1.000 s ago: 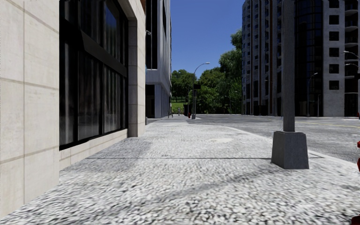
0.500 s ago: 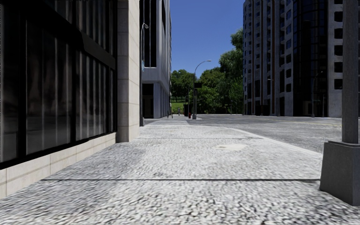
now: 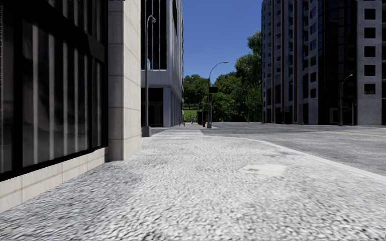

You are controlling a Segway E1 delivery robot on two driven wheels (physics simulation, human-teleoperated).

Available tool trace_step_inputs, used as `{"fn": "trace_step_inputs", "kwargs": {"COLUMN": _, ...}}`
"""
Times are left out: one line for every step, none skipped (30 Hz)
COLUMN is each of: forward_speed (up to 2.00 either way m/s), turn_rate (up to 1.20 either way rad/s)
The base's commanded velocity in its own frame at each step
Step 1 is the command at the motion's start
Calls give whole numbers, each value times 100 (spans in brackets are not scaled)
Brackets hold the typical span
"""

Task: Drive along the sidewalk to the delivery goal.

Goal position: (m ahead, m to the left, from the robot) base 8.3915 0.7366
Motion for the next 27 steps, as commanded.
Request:
{"fn": "trace_step_inputs", "kwargs": {"forward_speed": 200, "turn_rate": 13}}
{"fn": "trace_step_inputs", "kwargs": {"forward_speed": 200, "turn_rate": 13}}
{"fn": "trace_step_inputs", "kwargs": {"forward_speed": 200, "turn_rate": 13}}
{"fn": "trace_step_inputs", "kwargs": {"forward_speed": 200, "turn_rate": 19}}
{"fn": "trace_step_inputs", "kwargs": {"forward_speed": 200, "turn_rate": 22}}
{"fn": "trace_step_inputs", "kwargs": {"forward_speed": 200, "turn_rate": 22}}
{"fn": "trace_step_inputs", "kwargs": {"forward_speed": 200, "turn_rate": 23}}
{"fn": "trace_step_inputs", "kwargs": {"forward_speed": 200, "turn_rate": 23}}
{"fn": "trace_step_inputs", "kwargs": {"forward_speed": 200, "turn_rate": 23}}
{"fn": "trace_step_inputs", "kwargs": {"forward_speed": 200, "turn_rate": 23}}
{"fn": "trace_step_inputs", "kwargs": {"forward_speed": 200, "turn_rate": 23}}
{"fn": "trace_step_inputs", "kwargs": {"forward_speed": 200, "turn_rate": 23}}
{"fn": "trace_step_inputs", "kwargs": {"forward_speed": 200, "turn_rate": 23}}
{"fn": "trace_step_inputs", "kwargs": {"forward_speed": 200, "turn_rate": 23}}
{"fn": "trace_step_inputs", "kwargs": {"forward_speed": 200, "turn_rate": 23}}
{"fn": "trace_step_inputs", "kwargs": {"forward_speed": 200, "turn_rate": 23}}
{"fn": "trace_step_inputs", "kwargs": {"forward_speed": 200, "turn_rate": 23}}
{"fn": "trace_step_inputs", "kwargs": {"forward_speed": 200, "turn_rate": 23}}
{"fn": "trace_step_inputs", "kwargs": {"forward_speed": 200, "turn_rate": 23}}
{"fn": "trace_step_inputs", "kwargs": {"forward_speed": 200, "turn_rate": 23}}
{"fn": "trace_step_inputs", "kwargs": {"forward_speed": 200, "turn_rate": 23}}
{"fn": "trace_step_inputs", "kwargs": {"forward_speed": 200, "turn_rate": 23}}
{"fn": "trace_step_inputs", "kwargs": {"forward_speed": 200, "turn_rate": 23}}
{"fn": "trace_step_inputs", "kwargs": {"forward_speed": 200, "turn_rate": 23}}
{"fn": "trace_step_inputs", "kwargs": {"forward_speed": 200, "turn_rate": 23}}
{"fn": "trace_step_inputs", "kwargs": {"forward_speed": 200, "turn_rate": 23}}
{"fn": "trace_step_inputs", "kwargs": {"forward_speed": 200, "turn_rate": 23}}
